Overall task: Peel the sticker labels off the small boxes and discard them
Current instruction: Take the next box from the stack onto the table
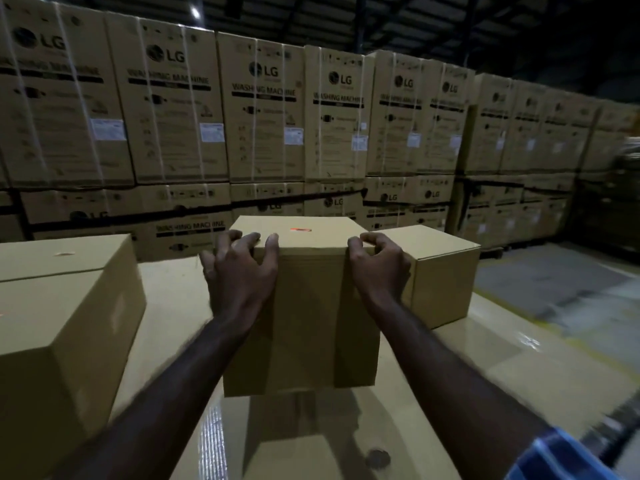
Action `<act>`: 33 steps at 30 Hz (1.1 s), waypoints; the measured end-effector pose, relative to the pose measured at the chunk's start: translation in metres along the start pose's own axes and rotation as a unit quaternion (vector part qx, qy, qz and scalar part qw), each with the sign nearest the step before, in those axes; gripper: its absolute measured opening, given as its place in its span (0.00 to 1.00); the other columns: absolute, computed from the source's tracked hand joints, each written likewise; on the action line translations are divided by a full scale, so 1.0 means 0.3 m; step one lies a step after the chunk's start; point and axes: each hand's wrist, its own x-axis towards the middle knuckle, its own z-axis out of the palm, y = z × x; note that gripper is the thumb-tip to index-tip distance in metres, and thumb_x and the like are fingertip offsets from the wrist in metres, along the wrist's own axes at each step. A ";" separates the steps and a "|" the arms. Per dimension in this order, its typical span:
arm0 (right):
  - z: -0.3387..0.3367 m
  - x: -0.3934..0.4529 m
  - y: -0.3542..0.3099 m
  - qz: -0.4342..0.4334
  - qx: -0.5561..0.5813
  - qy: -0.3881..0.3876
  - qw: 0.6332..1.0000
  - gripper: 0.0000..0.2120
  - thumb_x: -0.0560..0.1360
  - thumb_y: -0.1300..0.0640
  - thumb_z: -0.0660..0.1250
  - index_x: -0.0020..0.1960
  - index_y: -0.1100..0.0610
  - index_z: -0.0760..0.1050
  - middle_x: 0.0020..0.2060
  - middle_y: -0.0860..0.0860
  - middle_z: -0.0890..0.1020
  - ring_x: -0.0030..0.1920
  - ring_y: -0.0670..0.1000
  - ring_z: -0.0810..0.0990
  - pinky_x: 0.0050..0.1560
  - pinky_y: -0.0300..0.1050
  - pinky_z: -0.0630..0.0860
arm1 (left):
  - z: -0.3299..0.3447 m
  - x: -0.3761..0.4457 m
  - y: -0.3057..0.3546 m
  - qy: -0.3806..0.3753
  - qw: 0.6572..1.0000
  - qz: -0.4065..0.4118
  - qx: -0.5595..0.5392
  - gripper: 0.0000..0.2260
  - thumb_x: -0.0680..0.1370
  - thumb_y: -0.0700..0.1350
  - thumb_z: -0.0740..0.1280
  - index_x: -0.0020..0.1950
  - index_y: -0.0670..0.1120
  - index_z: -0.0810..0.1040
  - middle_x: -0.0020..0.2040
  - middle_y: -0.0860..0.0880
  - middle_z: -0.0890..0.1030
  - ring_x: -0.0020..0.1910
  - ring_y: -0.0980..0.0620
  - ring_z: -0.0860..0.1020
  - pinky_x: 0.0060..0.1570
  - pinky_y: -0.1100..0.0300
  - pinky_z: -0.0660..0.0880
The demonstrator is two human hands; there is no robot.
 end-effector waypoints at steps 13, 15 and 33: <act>0.001 -0.016 0.326 0.009 -0.018 -0.063 0.998 0.13 0.74 0.51 0.70 0.57 0.52 0.80 0.50 0.45 0.80 0.49 0.49 0.79 0.48 0.55 0.81 | 0.193 -0.238 -0.082 -0.072 0.996 -0.036 0.028 0.20 0.79 0.58 0.61 0.66 0.50 0.76 0.68 0.48 0.70 0.62 0.44 0.65 0.57 0.54 0.64; -0.020 -0.012 0.371 0.003 -0.013 -0.069 0.998 0.12 0.74 0.51 0.70 0.56 0.51 0.80 0.49 0.44 0.80 0.48 0.49 0.80 0.47 0.55 0.82 | 0.215 -0.279 -0.072 -0.073 0.996 -0.035 0.035 0.20 0.79 0.59 0.59 0.66 0.50 0.76 0.68 0.48 0.70 0.61 0.44 0.65 0.55 0.58 0.60; -0.233 0.072 0.636 -0.087 0.017 -0.230 0.969 0.13 0.74 0.56 0.71 0.58 0.54 0.80 0.68 0.54 0.75 0.61 0.52 0.78 0.51 0.36 0.75 | 0.310 -0.528 0.145 -0.056 0.980 -0.129 0.139 0.24 0.76 0.62 0.55 0.66 0.54 0.76 0.70 0.50 0.70 0.64 0.46 0.64 0.52 0.53 0.70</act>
